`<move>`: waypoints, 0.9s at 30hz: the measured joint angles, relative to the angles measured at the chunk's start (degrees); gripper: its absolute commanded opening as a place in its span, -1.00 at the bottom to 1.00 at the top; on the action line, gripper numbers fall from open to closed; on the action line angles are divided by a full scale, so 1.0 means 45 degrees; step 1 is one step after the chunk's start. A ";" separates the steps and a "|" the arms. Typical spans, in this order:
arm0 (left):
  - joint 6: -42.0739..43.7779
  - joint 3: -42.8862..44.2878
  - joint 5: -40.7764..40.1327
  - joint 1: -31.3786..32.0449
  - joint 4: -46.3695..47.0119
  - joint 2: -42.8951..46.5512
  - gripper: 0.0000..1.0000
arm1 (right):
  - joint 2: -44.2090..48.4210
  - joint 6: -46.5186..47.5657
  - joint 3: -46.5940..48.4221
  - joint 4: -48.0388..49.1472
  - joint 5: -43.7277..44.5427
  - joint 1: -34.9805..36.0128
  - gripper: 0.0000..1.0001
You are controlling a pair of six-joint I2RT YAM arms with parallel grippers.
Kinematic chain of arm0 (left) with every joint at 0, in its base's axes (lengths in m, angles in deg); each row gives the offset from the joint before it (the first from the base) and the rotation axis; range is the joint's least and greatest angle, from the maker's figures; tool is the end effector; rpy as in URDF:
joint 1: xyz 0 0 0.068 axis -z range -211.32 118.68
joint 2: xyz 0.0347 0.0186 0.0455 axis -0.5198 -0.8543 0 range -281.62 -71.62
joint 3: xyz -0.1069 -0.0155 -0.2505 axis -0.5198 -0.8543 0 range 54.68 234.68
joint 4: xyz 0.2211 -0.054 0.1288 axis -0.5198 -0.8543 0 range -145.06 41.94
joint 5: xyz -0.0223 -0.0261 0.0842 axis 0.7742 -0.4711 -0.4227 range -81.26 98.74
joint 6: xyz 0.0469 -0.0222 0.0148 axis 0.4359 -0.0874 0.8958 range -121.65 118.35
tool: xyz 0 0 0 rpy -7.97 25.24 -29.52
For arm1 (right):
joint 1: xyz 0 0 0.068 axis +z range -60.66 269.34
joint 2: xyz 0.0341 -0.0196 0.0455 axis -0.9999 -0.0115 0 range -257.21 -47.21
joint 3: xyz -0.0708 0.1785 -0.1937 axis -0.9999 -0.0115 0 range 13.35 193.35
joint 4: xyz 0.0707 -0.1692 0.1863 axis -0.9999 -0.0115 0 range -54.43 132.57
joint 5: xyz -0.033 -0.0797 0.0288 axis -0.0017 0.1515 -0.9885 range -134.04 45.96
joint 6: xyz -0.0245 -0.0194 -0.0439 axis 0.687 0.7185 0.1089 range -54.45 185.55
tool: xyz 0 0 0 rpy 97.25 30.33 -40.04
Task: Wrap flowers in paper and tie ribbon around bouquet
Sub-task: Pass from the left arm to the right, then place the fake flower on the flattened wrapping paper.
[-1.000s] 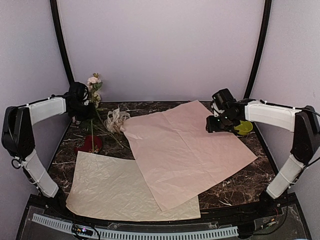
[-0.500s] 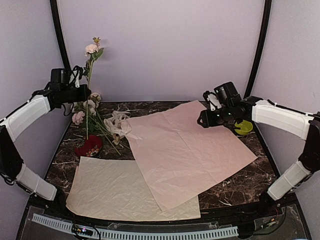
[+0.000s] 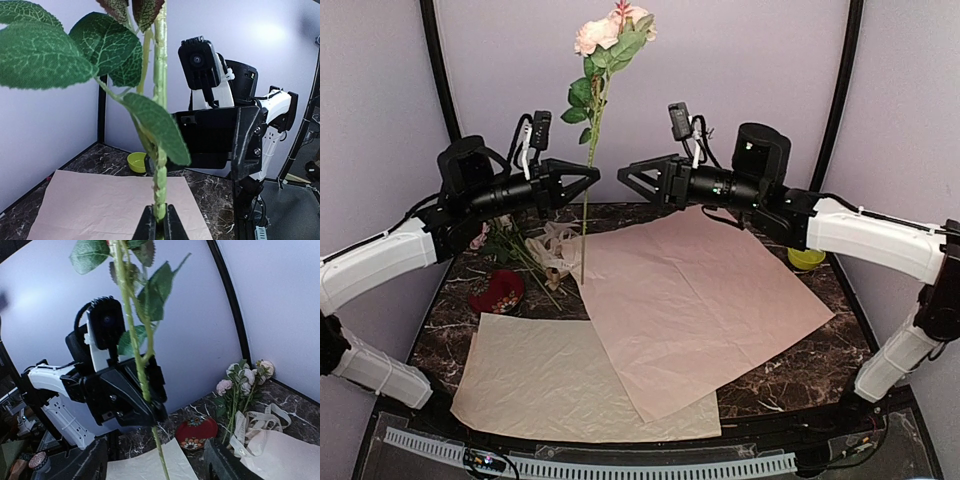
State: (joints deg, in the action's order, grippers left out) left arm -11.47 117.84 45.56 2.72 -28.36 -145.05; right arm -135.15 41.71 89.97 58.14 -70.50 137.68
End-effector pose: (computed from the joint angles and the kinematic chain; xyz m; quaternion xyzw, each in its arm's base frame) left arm 0.2347 -0.1843 0.3987 0.3642 0.5493 -0.4598 0.5951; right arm 0.2329 0.2855 0.3958 -0.3044 0.6117 0.5460 0.4848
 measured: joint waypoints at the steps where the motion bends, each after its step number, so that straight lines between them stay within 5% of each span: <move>1: -0.0180 0.0000 0.0112 0.0151 0.0321 -0.0131 -1.00 | -0.0102 -0.0219 0.0068 0.0554 -0.0117 0.0131 0.44; 5: -0.0631 -0.0010 0.0491 0.0733 0.0971 -0.0719 -1.00 | -0.0986 -0.0704 0.0845 0.1953 -0.0379 0.0529 0.31; 8: -0.0738 -0.0073 0.0738 0.1001 0.1044 -0.0996 -1.00 | -0.1515 -0.0967 0.1069 0.2259 -0.0393 0.0627 -0.78; 9: -0.0743 -0.0102 0.0782 0.1049 0.1035 -0.1030 -1.00 | -0.1637 -0.1064 0.1069 0.2263 -0.0350 0.0636 -0.98; 12: -0.0782 -0.0151 0.0913 0.1054 0.0889 -0.1054 -0.99 | -0.1758 -0.1258 0.1069 0.2263 -0.0306 0.0641 -1.00; 15: -0.0733 -0.0175 0.0967 0.1025 0.0816 -0.1049 0.19 | -0.1724 -0.1321 0.1069 0.2093 -0.0029 0.0646 -1.00; 17: -0.0631 -0.0199 0.0865 0.1025 0.0588 -0.1030 0.48 | -0.1569 -0.1384 0.1093 0.1331 0.0554 0.0544 -1.00; 27: -0.0243 0.0413 -0.4478 0.0549 -0.3716 -0.1501 0.55 | -0.2380 -0.1195 0.4600 -0.7975 0.4415 -0.2035 -1.00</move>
State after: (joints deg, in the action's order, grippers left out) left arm -12.57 119.70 25.41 5.19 -45.08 -151.80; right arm -145.86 36.34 110.67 22.26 -50.63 128.52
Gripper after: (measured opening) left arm 0.786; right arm 0.043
